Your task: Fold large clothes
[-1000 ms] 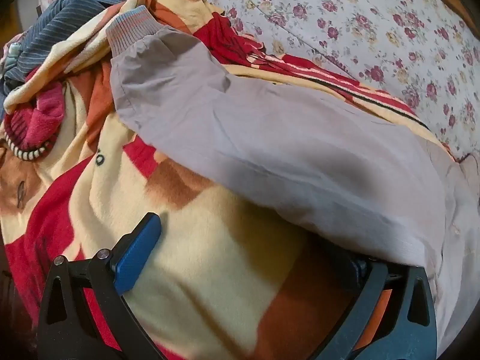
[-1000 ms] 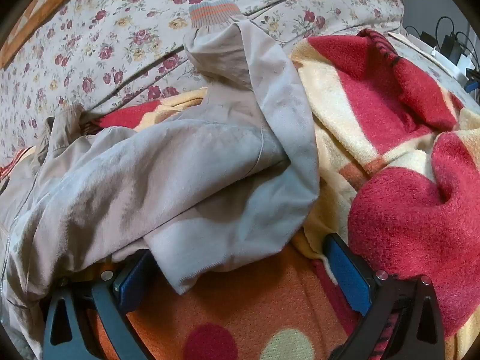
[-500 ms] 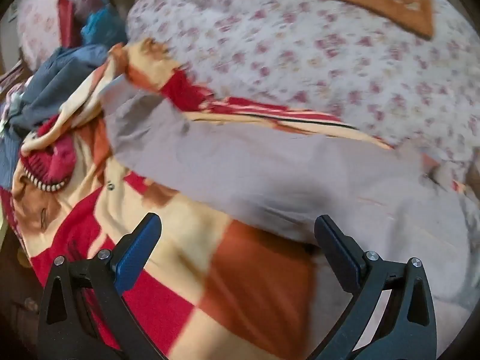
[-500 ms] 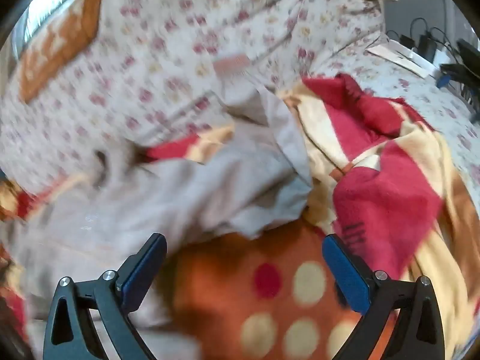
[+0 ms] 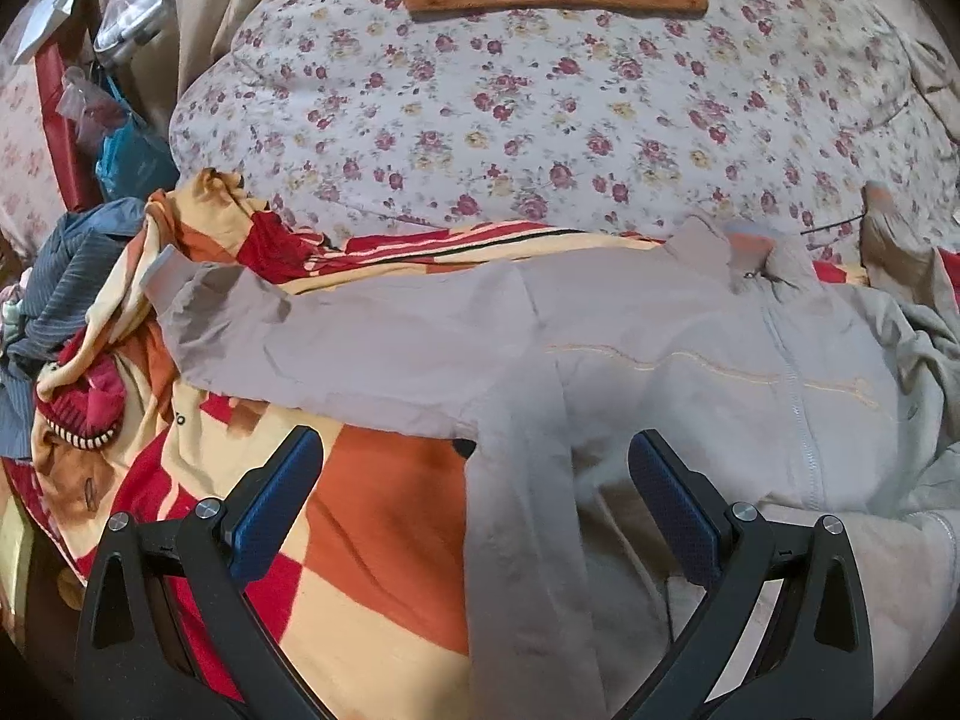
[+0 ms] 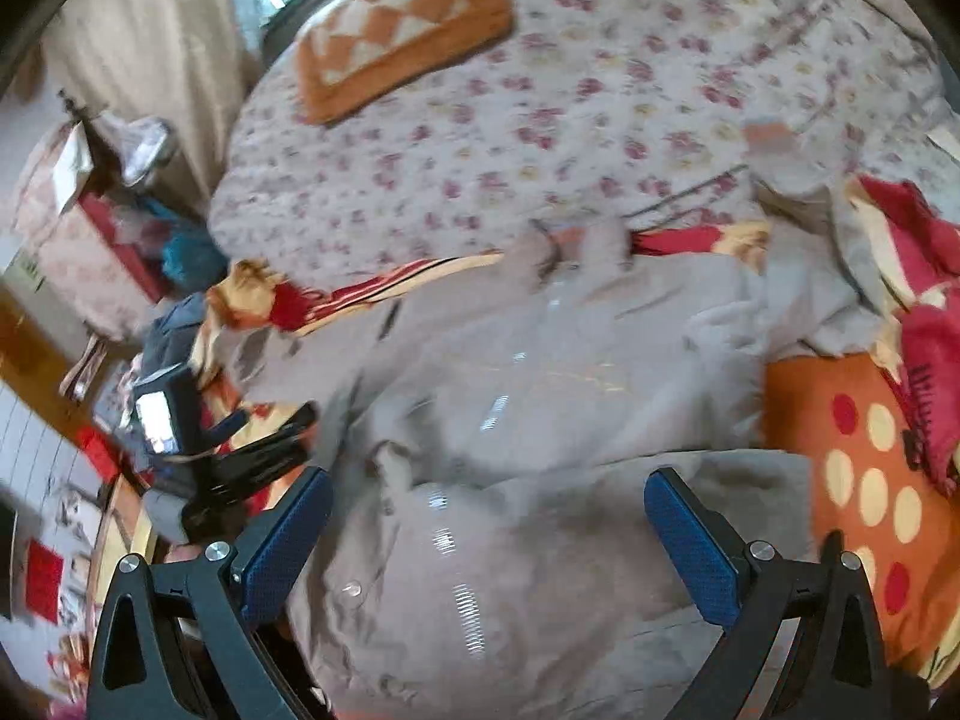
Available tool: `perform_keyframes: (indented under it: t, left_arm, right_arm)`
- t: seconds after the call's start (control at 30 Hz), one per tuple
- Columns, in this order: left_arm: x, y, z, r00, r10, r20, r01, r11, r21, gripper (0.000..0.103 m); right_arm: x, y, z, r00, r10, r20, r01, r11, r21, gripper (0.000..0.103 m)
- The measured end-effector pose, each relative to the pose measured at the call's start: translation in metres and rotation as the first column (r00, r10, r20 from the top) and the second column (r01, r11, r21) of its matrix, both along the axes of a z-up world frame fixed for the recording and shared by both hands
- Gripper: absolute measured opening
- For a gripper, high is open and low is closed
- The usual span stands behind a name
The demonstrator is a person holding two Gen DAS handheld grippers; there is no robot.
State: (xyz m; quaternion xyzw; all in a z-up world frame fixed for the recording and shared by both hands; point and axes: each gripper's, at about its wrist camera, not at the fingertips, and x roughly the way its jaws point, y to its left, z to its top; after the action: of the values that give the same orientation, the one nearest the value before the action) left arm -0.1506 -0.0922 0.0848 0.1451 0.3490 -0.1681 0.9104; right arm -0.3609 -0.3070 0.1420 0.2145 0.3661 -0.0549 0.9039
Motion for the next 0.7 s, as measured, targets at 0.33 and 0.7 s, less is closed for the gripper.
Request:
perform_keyframes:
  t: [0.33, 0.7]
  left_arm:
    - [0.003, 0.002, 0.002, 1.000, 0.011, -0.011, -0.011, 1.000, -0.025, 0.102]
    - [0.007, 0.001, -0.001, 1.000, 0.012, -0.028, -0.013, 0.999, -0.033, 0.102]
  right_arm:
    - [0.040, 0.017, -0.007, 0.997, -0.076, -0.034, 0.070, 0.986, -0.154, 0.103]
    - [0.067, 0.025, -0.025, 0.996, -0.064, -0.064, 0.046, 0.967, -0.250, 0.103]
